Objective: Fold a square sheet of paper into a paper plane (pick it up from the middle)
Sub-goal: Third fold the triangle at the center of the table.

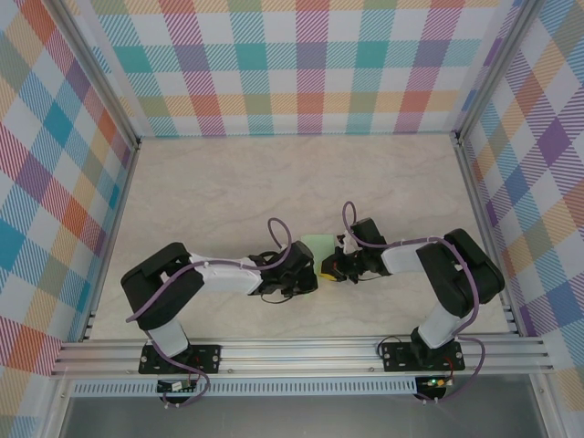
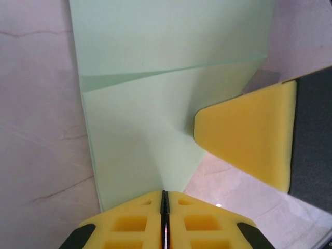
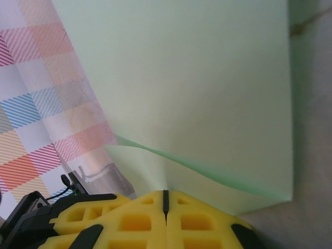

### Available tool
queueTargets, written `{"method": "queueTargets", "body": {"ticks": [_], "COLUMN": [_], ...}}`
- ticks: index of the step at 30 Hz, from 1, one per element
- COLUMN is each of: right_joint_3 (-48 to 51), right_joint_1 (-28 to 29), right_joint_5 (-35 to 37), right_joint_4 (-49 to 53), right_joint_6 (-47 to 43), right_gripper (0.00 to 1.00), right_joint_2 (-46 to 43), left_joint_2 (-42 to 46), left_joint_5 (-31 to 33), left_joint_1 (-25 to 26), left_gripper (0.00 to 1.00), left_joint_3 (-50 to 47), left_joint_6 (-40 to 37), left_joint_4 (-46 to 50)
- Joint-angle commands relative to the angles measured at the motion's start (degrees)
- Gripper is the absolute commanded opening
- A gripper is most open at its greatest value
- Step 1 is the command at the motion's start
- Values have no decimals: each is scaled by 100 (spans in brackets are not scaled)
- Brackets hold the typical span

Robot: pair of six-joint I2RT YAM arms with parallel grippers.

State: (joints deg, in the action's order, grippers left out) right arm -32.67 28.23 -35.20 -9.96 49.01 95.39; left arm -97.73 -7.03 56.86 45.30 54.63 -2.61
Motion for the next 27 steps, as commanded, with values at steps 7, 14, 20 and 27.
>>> {"method": "queueTargets", "body": {"ticks": [7,14,20,27], "right_joint_3": [51,-20,-322,-399], "right_joint_1": [12,7,-8,-374], "right_joint_5": [628,481,642,1099], "right_joint_4": [451,457,1131,1936], "right_joint_6": [-107,-128,-350,-593], "right_gripper": [3,4,11,31], "right_joint_2": [135,14,-641,-1269], "left_joint_2": [489,914,1127,602], "left_joint_5": [-419,-351,152,289], "left_joint_1": [53,40,-193,-457], "left_gripper": [12,13,13,13], "left_joint_3": [-506,-402,227,884], "left_joint_6": [-153,-386,-650,-894], "left_joint_4": [1104,1321,1696,1637]}}
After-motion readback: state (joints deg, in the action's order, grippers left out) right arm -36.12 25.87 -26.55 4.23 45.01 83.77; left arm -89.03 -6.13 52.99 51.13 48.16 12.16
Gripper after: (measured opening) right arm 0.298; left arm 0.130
